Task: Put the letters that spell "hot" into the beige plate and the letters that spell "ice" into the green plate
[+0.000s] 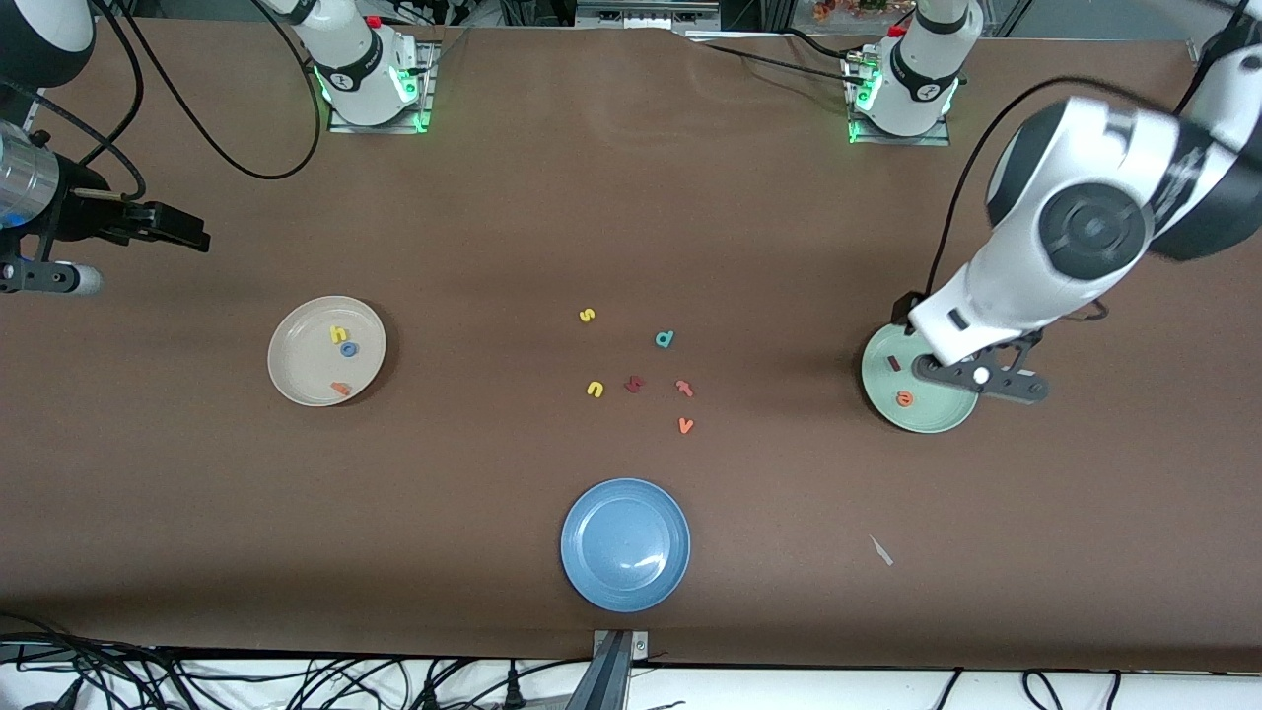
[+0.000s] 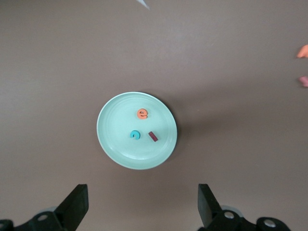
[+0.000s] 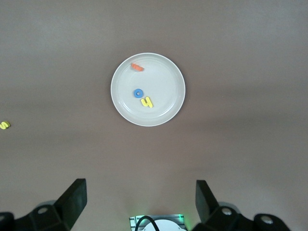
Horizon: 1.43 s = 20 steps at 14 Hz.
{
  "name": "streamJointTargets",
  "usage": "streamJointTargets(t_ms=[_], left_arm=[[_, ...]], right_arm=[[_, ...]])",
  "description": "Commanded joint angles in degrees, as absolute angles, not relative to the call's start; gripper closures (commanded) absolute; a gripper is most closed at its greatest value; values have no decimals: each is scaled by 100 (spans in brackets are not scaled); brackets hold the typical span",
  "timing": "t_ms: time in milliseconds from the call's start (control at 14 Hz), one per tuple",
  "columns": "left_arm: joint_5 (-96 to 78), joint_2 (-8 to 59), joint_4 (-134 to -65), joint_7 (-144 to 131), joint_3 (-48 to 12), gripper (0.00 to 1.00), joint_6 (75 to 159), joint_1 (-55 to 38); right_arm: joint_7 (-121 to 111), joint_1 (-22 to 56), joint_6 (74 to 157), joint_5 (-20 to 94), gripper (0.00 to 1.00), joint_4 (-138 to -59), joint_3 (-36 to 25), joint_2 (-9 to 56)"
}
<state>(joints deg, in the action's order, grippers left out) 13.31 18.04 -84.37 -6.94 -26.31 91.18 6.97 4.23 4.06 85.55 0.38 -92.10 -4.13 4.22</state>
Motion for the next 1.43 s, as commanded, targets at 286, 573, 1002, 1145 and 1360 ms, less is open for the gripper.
streamJointTargets(t_ms=[286,573,1002,1145,1360], left_arm=[[422,783,-8270,254,-2040,0,8544,870],[37,422,-8858,624,-582,0,8595,-52],[-97,-360,-10143,335,-308,0,9590,-255],[-140,-308,-9907,290,-316,0,9379,-237],[-306,-98,-9835,290,-316,0,9167,-194]], right_arm=[[457,439,8429,141,0,-9044,-448,492],[448,439,8473,141,0,-9044,-448,501],[448,439,8473,141,0,-9044,-448,519],[448,439,8473,132,0,-9044,-457,519],[448,439,8473,132,0,-9044,-457,519]])
